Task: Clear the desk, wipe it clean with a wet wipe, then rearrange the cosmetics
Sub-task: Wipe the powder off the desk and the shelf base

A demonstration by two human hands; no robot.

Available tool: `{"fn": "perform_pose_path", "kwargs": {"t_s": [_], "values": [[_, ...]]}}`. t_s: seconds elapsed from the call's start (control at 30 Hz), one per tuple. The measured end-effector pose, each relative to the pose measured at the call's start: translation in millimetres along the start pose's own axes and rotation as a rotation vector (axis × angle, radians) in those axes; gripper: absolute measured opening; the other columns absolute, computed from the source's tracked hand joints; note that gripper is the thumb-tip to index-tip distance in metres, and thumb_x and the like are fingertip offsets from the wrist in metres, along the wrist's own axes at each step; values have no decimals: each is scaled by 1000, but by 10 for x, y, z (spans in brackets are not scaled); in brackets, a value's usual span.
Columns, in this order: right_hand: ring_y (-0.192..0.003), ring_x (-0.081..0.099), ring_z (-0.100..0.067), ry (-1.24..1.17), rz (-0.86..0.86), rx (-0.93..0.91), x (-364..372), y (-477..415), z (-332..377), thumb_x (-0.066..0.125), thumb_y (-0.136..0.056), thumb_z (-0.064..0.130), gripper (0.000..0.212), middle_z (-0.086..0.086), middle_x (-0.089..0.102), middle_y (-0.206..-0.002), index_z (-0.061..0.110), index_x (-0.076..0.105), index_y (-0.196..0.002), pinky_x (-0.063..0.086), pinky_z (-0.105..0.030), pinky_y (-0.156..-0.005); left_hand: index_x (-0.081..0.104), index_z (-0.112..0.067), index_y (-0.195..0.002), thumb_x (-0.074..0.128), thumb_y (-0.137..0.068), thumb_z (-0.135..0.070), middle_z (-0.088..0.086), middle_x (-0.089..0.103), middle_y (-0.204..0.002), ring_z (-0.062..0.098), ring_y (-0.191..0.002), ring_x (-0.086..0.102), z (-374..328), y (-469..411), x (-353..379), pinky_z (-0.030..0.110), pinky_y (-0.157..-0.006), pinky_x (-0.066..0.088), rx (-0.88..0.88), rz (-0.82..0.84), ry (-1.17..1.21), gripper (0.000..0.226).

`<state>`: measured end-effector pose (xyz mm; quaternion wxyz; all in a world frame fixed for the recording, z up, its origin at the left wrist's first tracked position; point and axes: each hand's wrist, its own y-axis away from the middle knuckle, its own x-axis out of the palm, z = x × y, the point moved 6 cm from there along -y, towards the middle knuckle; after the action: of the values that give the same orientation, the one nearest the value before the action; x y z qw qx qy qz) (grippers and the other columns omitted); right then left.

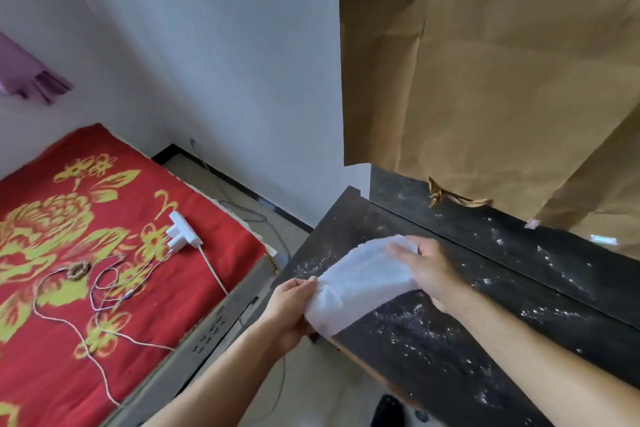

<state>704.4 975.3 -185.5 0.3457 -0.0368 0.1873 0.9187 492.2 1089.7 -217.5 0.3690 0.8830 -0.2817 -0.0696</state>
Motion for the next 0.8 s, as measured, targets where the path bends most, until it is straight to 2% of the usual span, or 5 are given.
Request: {"fn": "perform_pose_path", "kwargs": {"t_s": [0.27, 0.37, 0.5, 0.63, 0.8], "values": [[-89, 65, -18, 881, 343, -696, 796, -26, 318, 51, -91, 25, 30, 15, 60, -113, 38, 62, -116, 53, -34, -72, 55, 3, -124, 55, -89, -49, 25, 59, -123, 38, -111, 60, -336, -602, 145, 51, -104, 41, -158, 224, 247, 62], [-93, 63, -15, 877, 381, -597, 853, -158, 288, 53, -92, 39, 30, 19, 52, -123, 38, 59, -121, 50, -34, -79, 59, 0, -113, 80, -70, -37, 20, 66, -108, 35, -94, 66, -470, -902, 48, 46, -88, 52, -124, 116, 93, 60], [-91, 60, -1, 548, 381, -292, 881, -367, 220, 65, -76, 60, 49, 20, 57, -117, 31, 65, -116, 47, -21, -82, 55, -1, -92, 61, -82, 4, 17, 61, -74, 27, -62, 60, -700, -1195, 31, 35, -59, 50, -57, 178, -100, 12], [-109, 56, 1, 77, 52, 11, 683, -707, 216, 74, -61, 61, 65, 16, 62, -117, 34, 60, -119, 43, -23, -93, 53, 4, -105, 56, -85, 6, 24, 62, -93, 32, -78, 64, -1109, -1317, 49, 40, -65, 55, -80, 480, -87, 20], [-103, 64, -20, -207, 233, 267, 1127, -915, 183, 82, -63, 31, 58, -10, 70, -111, 10, 64, -115, 48, -23, -89, 63, 1, -99, 53, -90, 1, 21, 65, -97, 30, -86, 64, -1562, -1525, -17, 41, -77, 53, -61, 743, -158, 13]]}}
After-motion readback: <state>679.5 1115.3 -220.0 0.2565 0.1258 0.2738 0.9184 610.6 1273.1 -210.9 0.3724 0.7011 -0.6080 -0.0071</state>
